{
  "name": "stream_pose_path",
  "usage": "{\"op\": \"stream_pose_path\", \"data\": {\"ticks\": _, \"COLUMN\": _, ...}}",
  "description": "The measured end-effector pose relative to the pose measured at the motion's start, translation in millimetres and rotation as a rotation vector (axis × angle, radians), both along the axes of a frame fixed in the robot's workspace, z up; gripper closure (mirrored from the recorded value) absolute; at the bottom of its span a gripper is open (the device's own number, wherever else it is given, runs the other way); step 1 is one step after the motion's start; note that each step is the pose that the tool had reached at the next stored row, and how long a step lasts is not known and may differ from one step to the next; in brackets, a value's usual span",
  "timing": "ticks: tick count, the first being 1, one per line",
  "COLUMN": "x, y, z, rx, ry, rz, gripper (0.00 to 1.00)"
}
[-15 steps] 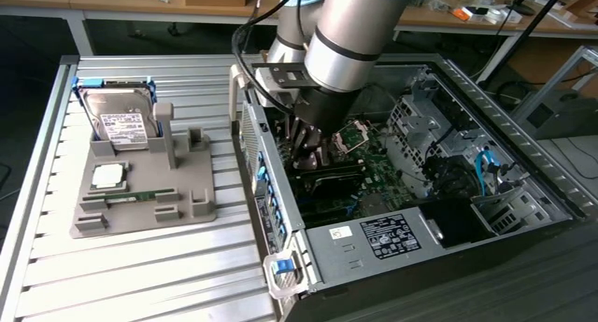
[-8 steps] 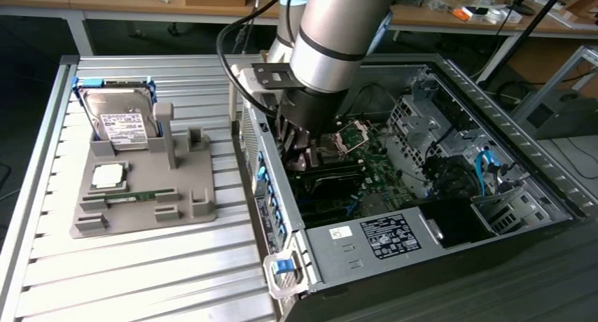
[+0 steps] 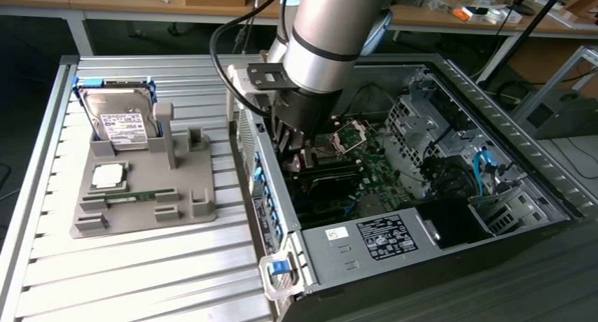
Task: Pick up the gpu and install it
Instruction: 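Press down on the gpu until it lock into place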
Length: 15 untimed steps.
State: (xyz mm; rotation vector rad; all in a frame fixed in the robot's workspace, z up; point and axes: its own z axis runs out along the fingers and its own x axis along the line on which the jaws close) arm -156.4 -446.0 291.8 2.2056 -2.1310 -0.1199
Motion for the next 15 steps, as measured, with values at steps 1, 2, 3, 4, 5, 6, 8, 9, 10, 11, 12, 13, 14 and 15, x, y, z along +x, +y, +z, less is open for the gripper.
{"op": "stream_pose_path", "data": {"ticks": 1, "x": -0.7, "y": 0.0, "z": -0.4, "rx": 0.0, "ry": -0.0001, "rz": 0.0, "gripper": 0.89}}
{"op": "stream_pose_path", "data": {"ticks": 2, "x": -1.0, "y": 0.0, "z": -0.8, "rx": -0.0001, "ry": -0.0001, "rz": 0.0, "gripper": 0.89}}
{"op": "stream_pose_path", "data": {"ticks": 3, "x": -1.1, "y": 0.0, "z": -1.6, "rx": 0.0002, "ry": 0.0, "rz": 0.0, "gripper": 0.89}}
{"op": "stream_pose_path", "data": {"ticks": 4, "x": -1.2, "y": -0.1, "z": -2.5, "rx": 0.0002, "ry": 0.0, "rz": 0.0, "gripper": 0.89}}
{"op": "stream_pose_path", "data": {"ticks": 5, "x": -1.1, "y": -0.2, "z": -3.3, "rx": 0.0003, "ry": -0.0001, "rz": 0.0, "gripper": 0.89}}
{"op": "stream_pose_path", "data": {"ticks": 6, "x": -0.8, "y": -0.4, "z": -4.4, "rx": 0.0001, "ry": 0.0002, "rz": 0.0, "gripper": 0.89}}
{"op": "stream_pose_path", "data": {"ticks": 8, "x": 1.8, "y": -0.7, "z": -6.5, "rx": 0.0001, "ry": 0.0013, "rz": 0.0, "gripper": 0.89}}
{"op": "stream_pose_path", "data": {"ticks": 9, "x": 3.6, "y": -0.8, "z": -7.4, "rx": 0.0001, "ry": 0.002, "rz": 0.0, "gripper": 0.89}}
{"op": "stream_pose_path", "data": {"ticks": 10, "x": 4.9, "y": -0.8, "z": -8.1, "rx": 0.0, "ry": 0.0025, "rz": 0.0, "gripper": 0.89}}
{"op": "stream_pose_path", "data": {"ticks": 11, "x": 6.6, "y": -0.8, "z": -8.8, "rx": 0.0001, "ry": 0.0029, "rz": 0.0, "gripper": 0.89}}
{"op": "stream_pose_path", "data": {"ticks": 12, "x": 8.1, "y": -0.8, "z": -9.2, "rx": 0.0002, "ry": 0.0032, "rz": 0.0, "gripper": 0.89}}
{"op": "stream_pose_path", "data": {"ticks": 13, "x": 10.1, "y": -0.9, "z": -9.7, "rx": 0.0002, "ry": 0.0039, "rz": 0.0, "gripper": 0.89}}
{"op": "stream_pose_path", "data": {"ticks": 14, "x": 12.4, "y": -0.9, "z": -10.3, "rx": 0.0002, "ry": 0.0048, "rz": 0.0, "gripper": 0.89}}
{"op": "stream_pose_path", "data": {"ticks": 15, "x": 14.8, "y": -1.0, "z": -10.8, "rx": 0.0001, "ry": 0.006, "rz": 0.001, "gripper": 0.89}}
